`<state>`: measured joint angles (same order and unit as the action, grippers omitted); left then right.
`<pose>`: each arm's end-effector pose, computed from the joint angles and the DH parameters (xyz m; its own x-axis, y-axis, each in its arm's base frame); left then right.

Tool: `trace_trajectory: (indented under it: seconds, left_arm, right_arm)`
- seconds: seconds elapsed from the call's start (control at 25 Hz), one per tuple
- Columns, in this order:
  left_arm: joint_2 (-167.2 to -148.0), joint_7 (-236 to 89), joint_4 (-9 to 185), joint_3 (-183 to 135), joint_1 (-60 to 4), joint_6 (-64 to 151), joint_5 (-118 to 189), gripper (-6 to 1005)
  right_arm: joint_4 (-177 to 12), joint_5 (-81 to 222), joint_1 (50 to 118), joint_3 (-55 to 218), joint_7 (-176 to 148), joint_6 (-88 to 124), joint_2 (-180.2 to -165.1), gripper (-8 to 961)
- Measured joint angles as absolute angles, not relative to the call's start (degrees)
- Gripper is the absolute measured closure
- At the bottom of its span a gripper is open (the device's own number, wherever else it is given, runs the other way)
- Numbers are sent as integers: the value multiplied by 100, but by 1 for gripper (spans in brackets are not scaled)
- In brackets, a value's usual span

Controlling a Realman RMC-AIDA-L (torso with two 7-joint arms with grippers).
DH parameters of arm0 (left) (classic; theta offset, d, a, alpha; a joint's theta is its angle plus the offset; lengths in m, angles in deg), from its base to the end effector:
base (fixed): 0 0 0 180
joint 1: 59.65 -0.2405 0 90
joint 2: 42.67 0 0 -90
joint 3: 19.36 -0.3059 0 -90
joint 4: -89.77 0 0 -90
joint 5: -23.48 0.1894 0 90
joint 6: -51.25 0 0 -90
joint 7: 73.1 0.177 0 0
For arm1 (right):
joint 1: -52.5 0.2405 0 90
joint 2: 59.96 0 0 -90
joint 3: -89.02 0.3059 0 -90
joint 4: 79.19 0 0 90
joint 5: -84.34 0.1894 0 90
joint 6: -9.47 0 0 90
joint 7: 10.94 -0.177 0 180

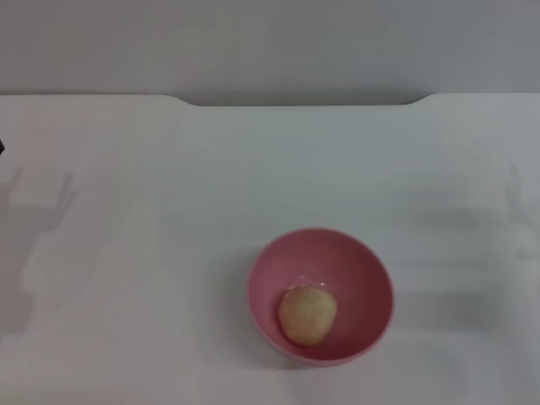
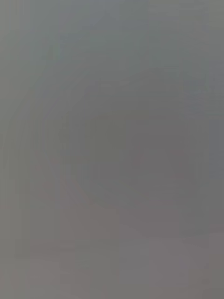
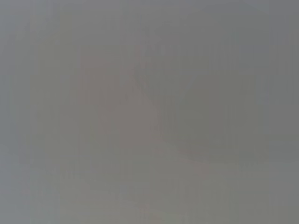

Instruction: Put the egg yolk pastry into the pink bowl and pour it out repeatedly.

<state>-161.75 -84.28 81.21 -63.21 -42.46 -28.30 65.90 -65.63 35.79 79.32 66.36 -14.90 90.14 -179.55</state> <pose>-0.3803 0.3223 0.0244 0.8017 -0.1816 0.5695 0.5639 -0.0864 -0.8213 0.3605 0.3441 -0.0233 0.6683 0.0935 -0.7380 -0.7420 0.0126 -0.6703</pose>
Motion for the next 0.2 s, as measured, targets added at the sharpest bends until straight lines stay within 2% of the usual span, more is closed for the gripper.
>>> trace_trajectory:
  seconds: [0.2]
  left_arm:
    - [-16175, -8491, 8120, -6323, -4239, -2831, 6589, 192]
  right_arm:
    - [-6554, 3579, 7956, 6658, -1616, 8877, -17948, 446]
